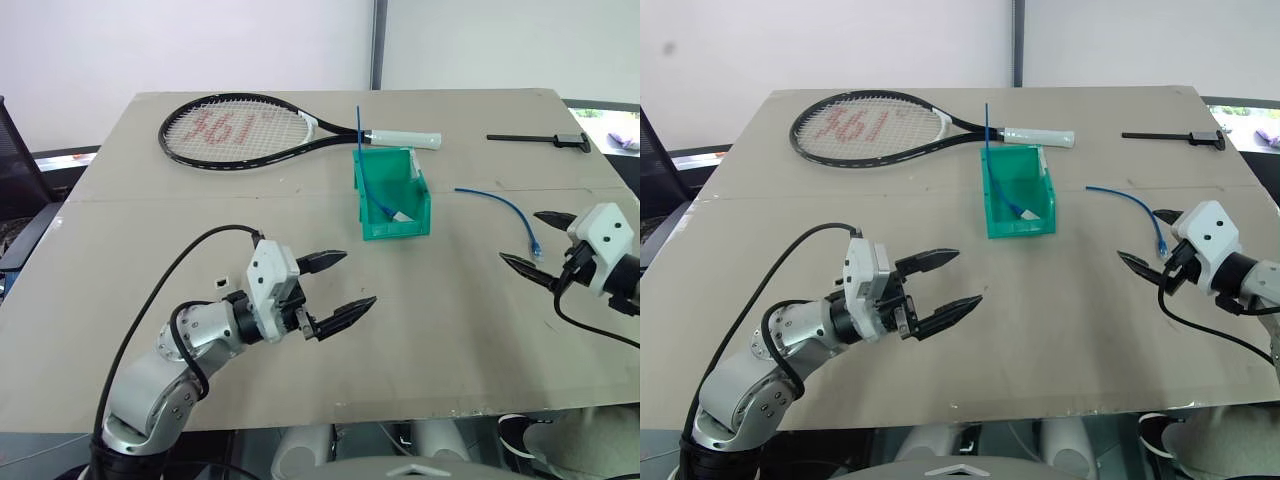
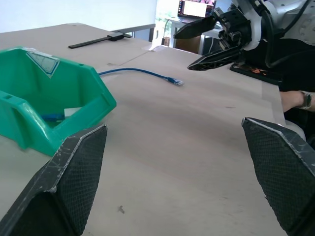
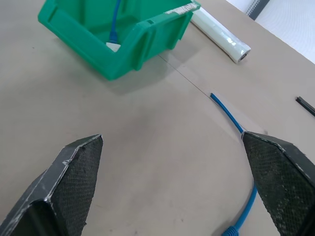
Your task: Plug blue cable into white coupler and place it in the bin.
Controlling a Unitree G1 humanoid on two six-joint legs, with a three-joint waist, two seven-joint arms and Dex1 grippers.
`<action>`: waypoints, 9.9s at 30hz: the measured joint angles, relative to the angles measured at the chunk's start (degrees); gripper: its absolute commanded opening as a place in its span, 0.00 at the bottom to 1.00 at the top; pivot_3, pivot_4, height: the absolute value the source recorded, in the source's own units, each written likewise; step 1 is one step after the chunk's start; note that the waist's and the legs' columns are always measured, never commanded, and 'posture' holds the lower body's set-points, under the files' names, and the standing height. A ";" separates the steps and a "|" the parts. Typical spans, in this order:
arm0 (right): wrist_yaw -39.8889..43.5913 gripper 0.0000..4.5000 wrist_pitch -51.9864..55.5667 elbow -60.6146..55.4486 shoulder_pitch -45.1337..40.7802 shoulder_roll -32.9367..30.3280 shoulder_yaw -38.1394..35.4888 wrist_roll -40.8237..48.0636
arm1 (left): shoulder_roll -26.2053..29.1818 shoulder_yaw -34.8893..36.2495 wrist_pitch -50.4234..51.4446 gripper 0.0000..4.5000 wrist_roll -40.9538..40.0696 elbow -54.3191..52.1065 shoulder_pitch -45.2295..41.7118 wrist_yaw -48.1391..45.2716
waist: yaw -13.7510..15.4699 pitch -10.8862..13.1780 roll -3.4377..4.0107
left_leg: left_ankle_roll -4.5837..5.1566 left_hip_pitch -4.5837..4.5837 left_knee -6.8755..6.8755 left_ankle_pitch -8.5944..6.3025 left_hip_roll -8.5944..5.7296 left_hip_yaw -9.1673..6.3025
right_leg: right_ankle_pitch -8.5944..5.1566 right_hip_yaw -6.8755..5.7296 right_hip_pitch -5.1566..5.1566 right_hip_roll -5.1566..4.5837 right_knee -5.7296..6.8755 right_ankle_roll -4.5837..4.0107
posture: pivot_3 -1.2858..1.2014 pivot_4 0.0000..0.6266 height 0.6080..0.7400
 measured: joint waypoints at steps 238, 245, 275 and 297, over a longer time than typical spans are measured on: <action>-13.46 0.00 17.76 -13.05 -15.21 13.11 21.62 20.35 | 3.26 -12.46 -6.56 0.07 17.48 40.11 -29.02 -28.30 | -1.80 0.26 -0.14 | -0.13 -0.16 -0.04 0.09 0.13 0.04 | 0.30 0.04 -0.32 0.35 0.11 0.01 | 0.52 0.24 1.00; -3.81 0.00 14.13 -5.87 -22.53 12.97 28.76 12.08 | -1.34 -20.07 -23.34 0.07 27.86 59.00 -37.04 -33.07 | -1.43 0.30 -0.18 | -0.13 -0.27 -0.03 0.09 0.19 -0.03 | 0.31 0.02 -0.40 0.40 0.09 -0.03 | 0.52 0.24 1.00; 7.31 0.00 9.97 8.02 -33.21 21.05 40.16 -7.16 | -6.07 -19.58 -37.17 0.07 34.61 71.16 -43.08 -35.79 | -1.37 0.24 -0.19 | -0.13 -0.13 0.09 0.09 0.10 -0.10 | 0.32 -0.03 -0.22 0.31 0.19 -0.01 | 0.52 0.24 1.00; 12.18 0.00 4.97 14.01 -34.51 22.23 43.39 -14.76 | -6.74 -19.24 -34.34 0.07 35.77 68.64 -40.84 -33.71 | -1.35 -0.76 -0.08 | -0.13 0.15 0.07 0.09 0.06 -0.15 | 0.31 -0.07 0.08 0.27 0.16 0.00 | 0.52 0.24 1.00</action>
